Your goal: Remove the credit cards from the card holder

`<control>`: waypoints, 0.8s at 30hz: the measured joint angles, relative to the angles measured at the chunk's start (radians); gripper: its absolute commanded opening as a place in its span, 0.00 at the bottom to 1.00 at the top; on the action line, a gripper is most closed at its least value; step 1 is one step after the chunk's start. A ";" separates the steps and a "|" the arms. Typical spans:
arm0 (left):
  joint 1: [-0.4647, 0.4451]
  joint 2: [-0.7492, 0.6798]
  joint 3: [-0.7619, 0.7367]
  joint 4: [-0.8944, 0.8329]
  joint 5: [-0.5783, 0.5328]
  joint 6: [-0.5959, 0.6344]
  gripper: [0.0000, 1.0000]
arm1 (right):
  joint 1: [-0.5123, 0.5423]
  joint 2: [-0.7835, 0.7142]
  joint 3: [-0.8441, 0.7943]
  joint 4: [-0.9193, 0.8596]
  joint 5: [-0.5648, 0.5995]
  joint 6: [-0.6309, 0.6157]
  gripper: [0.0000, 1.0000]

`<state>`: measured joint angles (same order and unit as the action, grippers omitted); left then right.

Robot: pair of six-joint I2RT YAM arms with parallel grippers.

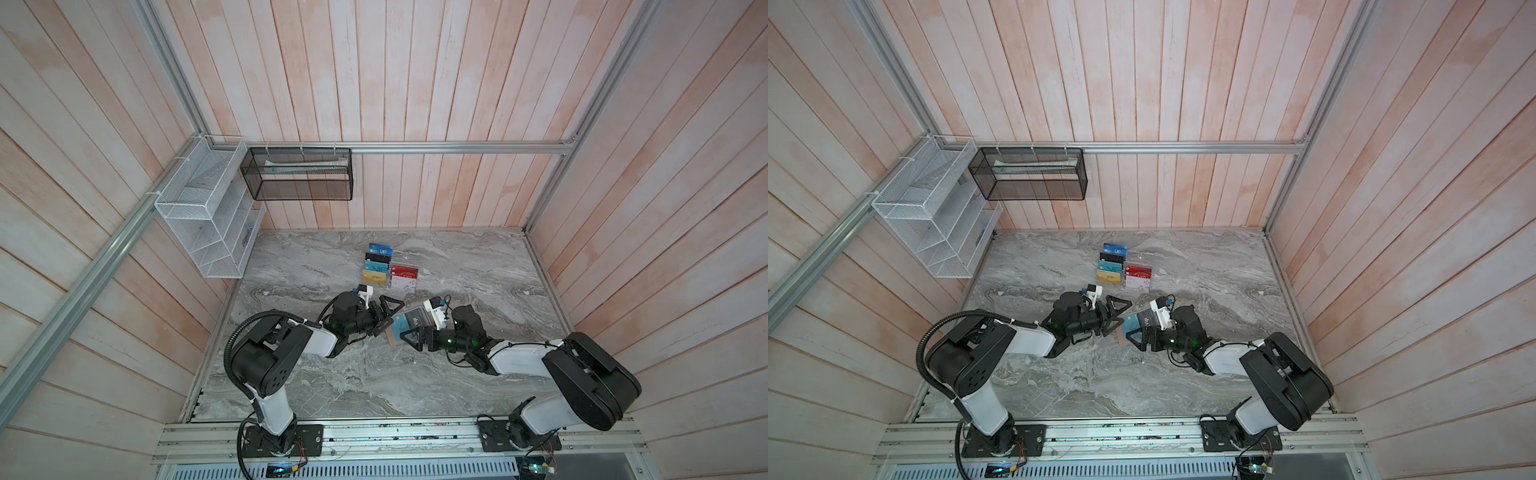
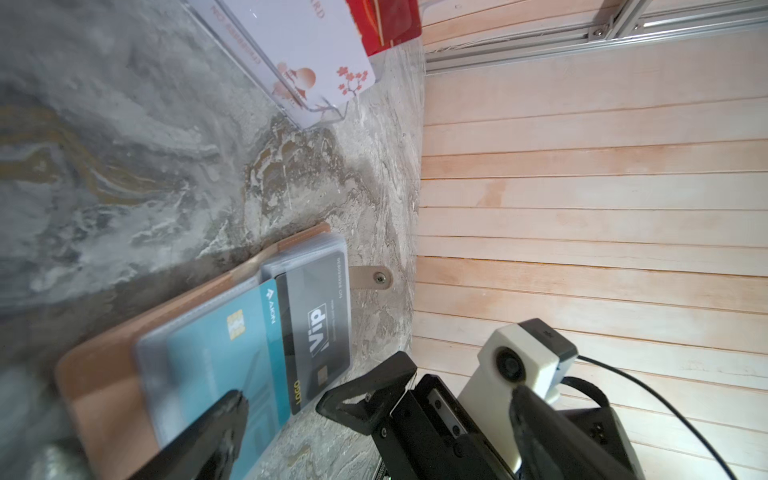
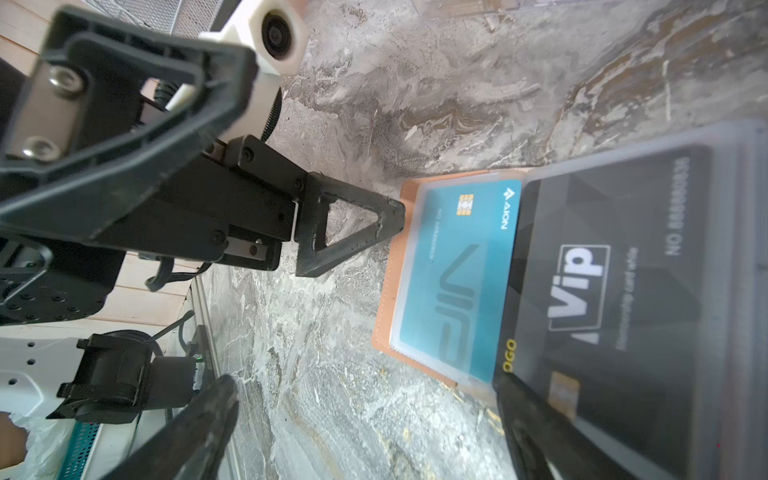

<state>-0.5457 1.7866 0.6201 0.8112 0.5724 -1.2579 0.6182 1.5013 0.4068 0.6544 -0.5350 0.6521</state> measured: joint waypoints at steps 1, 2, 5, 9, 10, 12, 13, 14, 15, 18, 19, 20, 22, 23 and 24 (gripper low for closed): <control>0.000 0.010 -0.002 0.007 0.000 -0.003 1.00 | 0.000 0.010 0.001 0.004 -0.003 0.003 0.98; 0.000 0.020 -0.005 0.014 0.000 -0.004 1.00 | 0.000 0.018 0.002 0.006 -0.004 0.003 0.98; 0.001 0.043 -0.021 0.036 0.000 -0.012 1.00 | 0.000 0.037 0.005 0.012 -0.010 0.004 0.98; 0.003 0.062 -0.035 0.074 0.004 -0.019 1.00 | 0.000 0.047 0.010 0.025 -0.012 0.010 0.98; 0.003 0.066 -0.035 0.081 0.005 -0.019 1.00 | 0.000 0.051 0.010 0.028 -0.013 0.012 0.98; 0.003 0.075 -0.037 0.098 0.008 -0.020 1.00 | 0.000 0.053 0.010 0.031 -0.013 0.016 0.98; 0.003 0.077 -0.039 0.106 0.008 -0.022 1.00 | 0.000 0.053 0.010 0.032 -0.013 0.019 0.98; 0.003 0.078 -0.041 0.112 0.008 -0.022 1.00 | 0.000 0.053 0.010 0.033 -0.013 0.023 0.98; 0.003 0.080 -0.043 0.120 0.009 -0.022 1.00 | 0.000 0.053 0.010 0.033 -0.013 0.025 0.98; 0.004 0.085 -0.047 0.132 0.011 -0.021 1.00 | 0.000 0.053 0.009 0.033 -0.006 0.034 0.98; 0.004 0.085 -0.048 0.135 0.012 -0.021 1.00 | 0.000 0.053 0.009 0.034 -0.003 0.038 0.98; 0.004 0.087 -0.050 0.141 0.013 -0.021 1.00 | 0.000 0.053 0.008 0.034 0.001 0.042 0.98; 0.004 0.095 -0.058 0.164 0.018 -0.022 1.00 | 0.000 0.051 0.003 0.041 0.012 0.057 0.98; 0.004 0.099 -0.062 0.176 0.020 -0.022 1.00 | 0.000 0.049 -0.001 0.048 0.018 0.064 0.98; 0.004 0.104 -0.065 0.188 0.023 -0.022 1.00 | 0.000 0.048 -0.006 0.055 0.025 0.074 0.97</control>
<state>-0.5415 1.8904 0.5549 0.9993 0.5957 -1.2800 0.6182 1.5494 0.4011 0.7090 -0.5098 0.7258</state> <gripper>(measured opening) 0.999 0.979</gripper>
